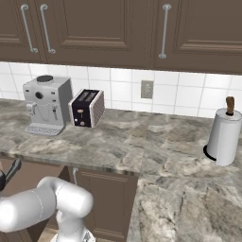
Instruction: Take the tongs from the drawer on the left and place them on the dining counter next to the tray containing the hot dog.
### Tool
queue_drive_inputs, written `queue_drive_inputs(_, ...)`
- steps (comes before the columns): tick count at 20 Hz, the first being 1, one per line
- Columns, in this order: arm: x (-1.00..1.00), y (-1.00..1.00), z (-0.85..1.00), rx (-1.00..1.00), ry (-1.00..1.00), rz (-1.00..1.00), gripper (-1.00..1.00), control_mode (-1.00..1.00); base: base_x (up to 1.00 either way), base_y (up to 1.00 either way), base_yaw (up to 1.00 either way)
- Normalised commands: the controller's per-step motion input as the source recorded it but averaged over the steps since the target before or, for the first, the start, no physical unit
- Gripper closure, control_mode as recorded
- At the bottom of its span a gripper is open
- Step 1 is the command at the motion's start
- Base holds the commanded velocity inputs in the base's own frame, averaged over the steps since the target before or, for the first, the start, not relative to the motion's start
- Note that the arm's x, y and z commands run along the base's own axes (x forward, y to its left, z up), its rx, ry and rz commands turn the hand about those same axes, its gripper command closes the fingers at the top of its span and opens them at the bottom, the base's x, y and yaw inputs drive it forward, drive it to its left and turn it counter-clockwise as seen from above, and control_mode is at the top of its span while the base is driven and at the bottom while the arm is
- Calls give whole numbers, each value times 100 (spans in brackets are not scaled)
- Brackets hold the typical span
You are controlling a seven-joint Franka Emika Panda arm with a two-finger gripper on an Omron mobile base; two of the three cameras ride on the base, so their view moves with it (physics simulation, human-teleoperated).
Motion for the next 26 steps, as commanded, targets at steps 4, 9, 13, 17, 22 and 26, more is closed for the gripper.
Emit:
queue_drive_inputs(4, 22, 0, -14, 0, -3, 0, -100, -100, 0, 0, 0)
queue_drive_inputs(9, 13, 0, -15, 0, -9, 0, -100, -100, 0, 0, 0)
queue_drive_inputs(13, 2, 6, -16, 0, -10, 0, -100, -100, 0, 0, 0)
queue_drive_inputs(17, 4, 4, -15, 0, -4, 0, -100, -100, 0, 0, 0)
queue_drive_inputs(22, 20, 3, -21, 0, 0, 0, -100, -100, 0, 0, 0)
queue_drive_inputs(26, 26, 15, -33, 0, 0, 0, -100, -100, 0, 0, 0)
